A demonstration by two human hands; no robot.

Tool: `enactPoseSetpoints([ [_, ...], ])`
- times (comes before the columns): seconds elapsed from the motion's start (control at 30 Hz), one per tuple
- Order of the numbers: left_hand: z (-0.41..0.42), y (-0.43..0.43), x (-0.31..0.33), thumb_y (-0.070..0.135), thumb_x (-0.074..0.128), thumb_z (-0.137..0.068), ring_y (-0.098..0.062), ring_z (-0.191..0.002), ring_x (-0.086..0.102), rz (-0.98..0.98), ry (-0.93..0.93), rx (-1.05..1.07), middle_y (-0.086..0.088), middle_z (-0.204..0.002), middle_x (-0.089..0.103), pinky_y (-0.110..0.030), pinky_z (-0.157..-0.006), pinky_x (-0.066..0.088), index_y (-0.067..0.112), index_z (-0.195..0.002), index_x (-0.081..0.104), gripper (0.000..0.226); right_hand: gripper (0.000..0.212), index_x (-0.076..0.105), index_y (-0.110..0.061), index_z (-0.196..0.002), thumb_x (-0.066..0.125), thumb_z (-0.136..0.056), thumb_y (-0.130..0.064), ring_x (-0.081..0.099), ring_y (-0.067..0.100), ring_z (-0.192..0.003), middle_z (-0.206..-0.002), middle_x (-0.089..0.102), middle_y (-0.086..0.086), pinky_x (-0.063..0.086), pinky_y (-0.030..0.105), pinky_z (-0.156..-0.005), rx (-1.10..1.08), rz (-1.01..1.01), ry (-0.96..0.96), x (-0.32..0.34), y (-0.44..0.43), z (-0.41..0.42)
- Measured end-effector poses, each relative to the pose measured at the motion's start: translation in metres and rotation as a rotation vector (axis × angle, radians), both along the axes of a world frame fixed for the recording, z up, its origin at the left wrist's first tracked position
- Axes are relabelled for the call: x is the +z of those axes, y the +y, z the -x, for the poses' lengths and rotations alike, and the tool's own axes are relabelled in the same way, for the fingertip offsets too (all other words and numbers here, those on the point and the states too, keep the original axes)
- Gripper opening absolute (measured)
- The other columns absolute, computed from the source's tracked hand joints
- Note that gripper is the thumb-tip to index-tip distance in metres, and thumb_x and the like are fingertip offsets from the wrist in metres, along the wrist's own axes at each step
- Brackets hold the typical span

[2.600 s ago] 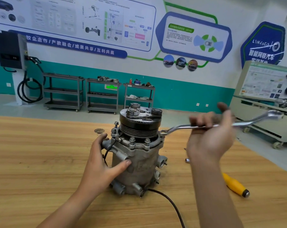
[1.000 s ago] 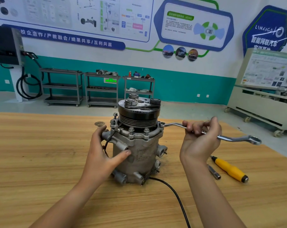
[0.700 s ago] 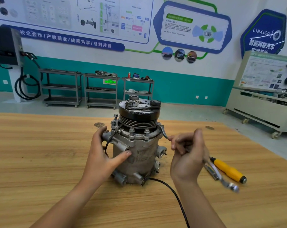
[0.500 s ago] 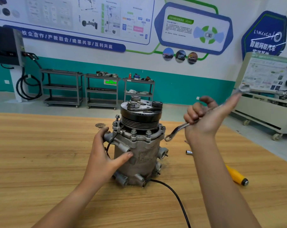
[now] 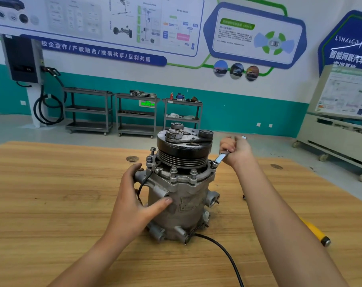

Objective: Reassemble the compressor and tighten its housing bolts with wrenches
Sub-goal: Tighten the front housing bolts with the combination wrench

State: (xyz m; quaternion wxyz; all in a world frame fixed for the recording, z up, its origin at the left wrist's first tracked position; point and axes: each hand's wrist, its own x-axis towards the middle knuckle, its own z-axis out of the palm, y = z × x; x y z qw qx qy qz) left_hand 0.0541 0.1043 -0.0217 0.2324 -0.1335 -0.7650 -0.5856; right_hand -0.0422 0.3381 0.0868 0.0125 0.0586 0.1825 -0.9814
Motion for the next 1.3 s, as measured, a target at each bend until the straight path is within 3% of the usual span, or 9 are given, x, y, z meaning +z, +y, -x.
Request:
enactPoseSetpoints([
  [0.17,-0.001,0.001,0.002,0.064,0.068,-0.043,-0.010,-0.128,0.038,0.011,0.009,-0.001,0.013,-0.133,0.040,-0.038,-0.107,0.035,0.057,-0.116,0.024,0.086,0.048,0.029,-0.014,-0.053,0.032,-0.101,-0.014,0.019,0.008,-0.019,-0.030,0.021,-0.003,0.016,0.019,-0.022,0.065,-0.167,-0.030,0.012,-0.004,-0.001],
  [0.37,-0.001,0.001,0.001,0.062,0.069,-0.043,-0.007,-0.125,0.039,0.015,0.015,0.001,0.019,-0.125,0.040,-0.036,-0.106,0.036,0.046,-0.123,0.027,0.092,0.035,0.034,-0.011,-0.066,0.030,-0.102,-0.012,0.019,0.005,-0.020,-0.032,0.023,-0.005,0.014,0.015,-0.022,0.087,-0.477,-0.031,0.029,-0.016,0.004],
  [0.5,-0.001,0.000,0.001,0.061,0.069,-0.043,-0.006,-0.124,0.039,0.014,0.022,0.005,0.023,-0.123,0.040,-0.033,-0.105,0.035,0.050,-0.120,0.026,0.088,0.034,0.040,-0.007,-0.067,0.033,-0.100,-0.004,0.018,0.003,-0.019,-0.031,0.027,-0.006,0.014,0.013,-0.023,0.083,-0.767,-0.026,0.026,-0.034,0.015],
  [0.63,0.000,0.000,0.001,0.063,0.069,-0.043,-0.005,-0.124,0.039,0.018,0.024,0.004,0.030,-0.122,0.037,-0.032,-0.104,0.034,0.055,-0.116,0.026,0.086,0.031,0.042,-0.010,-0.067,0.042,-0.097,-0.008,0.026,0.009,-0.035,-0.051,0.034,0.000,0.018,0.015,-0.036,0.094,-0.994,-0.057,0.023,-0.041,0.027],
  [0.7,0.000,-0.001,0.000,0.062,0.069,-0.043,-0.004,-0.123,0.039,0.017,0.030,0.006,0.032,-0.121,0.036,-0.031,-0.103,0.035,0.057,-0.116,0.025,0.085,0.033,0.039,-0.013,-0.065,0.041,-0.097,-0.007,0.026,0.010,-0.034,-0.050,0.033,0.000,0.020,0.016,-0.037,0.105,-0.949,-0.059,0.022,-0.040,0.027],
  [0.83,0.001,-0.001,-0.001,0.057,0.081,-0.049,-0.004,-0.124,0.040,0.019,0.048,0.001,0.031,-0.122,0.037,-0.029,-0.102,0.035,0.057,-0.116,0.026,0.086,0.037,0.034,-0.012,-0.062,0.036,-0.099,-0.005,0.018,0.003,-0.020,-0.032,0.027,-0.005,0.014,0.011,-0.024,0.120,-0.809,-0.047,0.023,-0.038,0.017],
  [1.03,0.001,0.000,0.000,0.059,0.071,-0.046,-0.006,-0.125,0.040,0.009,0.045,-0.006,0.024,-0.124,0.040,-0.032,-0.104,0.035,0.055,-0.117,0.026,0.085,0.037,0.034,-0.011,-0.065,0.029,-0.101,-0.007,0.017,0.004,-0.019,-0.030,0.023,-0.006,0.013,0.012,-0.023,0.040,-0.576,-0.092,0.023,-0.027,0.008],
  [1.13,0.000,0.000,0.000,0.061,0.069,-0.044,-0.009,-0.126,0.040,0.010,0.036,0.004,0.017,-0.126,0.041,-0.035,-0.105,0.036,0.047,-0.123,0.028,0.090,0.031,0.033,-0.012,-0.069,0.026,-0.099,-0.006,0.018,0.006,-0.021,-0.034,0.023,-0.005,0.015,0.015,-0.024,-0.111,-0.455,-0.127,0.019,-0.016,0.001],
  [1.3,0.000,0.001,0.002,0.062,0.070,-0.042,-0.011,-0.126,0.040,0.009,0.027,0.015,0.015,-0.126,0.040,-0.037,-0.105,0.037,0.042,-0.126,0.028,0.096,0.021,0.035,-0.011,-0.077,0.029,-0.094,-0.001,0.023,0.007,-0.028,-0.057,0.024,-0.002,0.023,0.016,-0.032,-0.555,-0.326,-0.102,0.007,-0.004,-0.033],
])
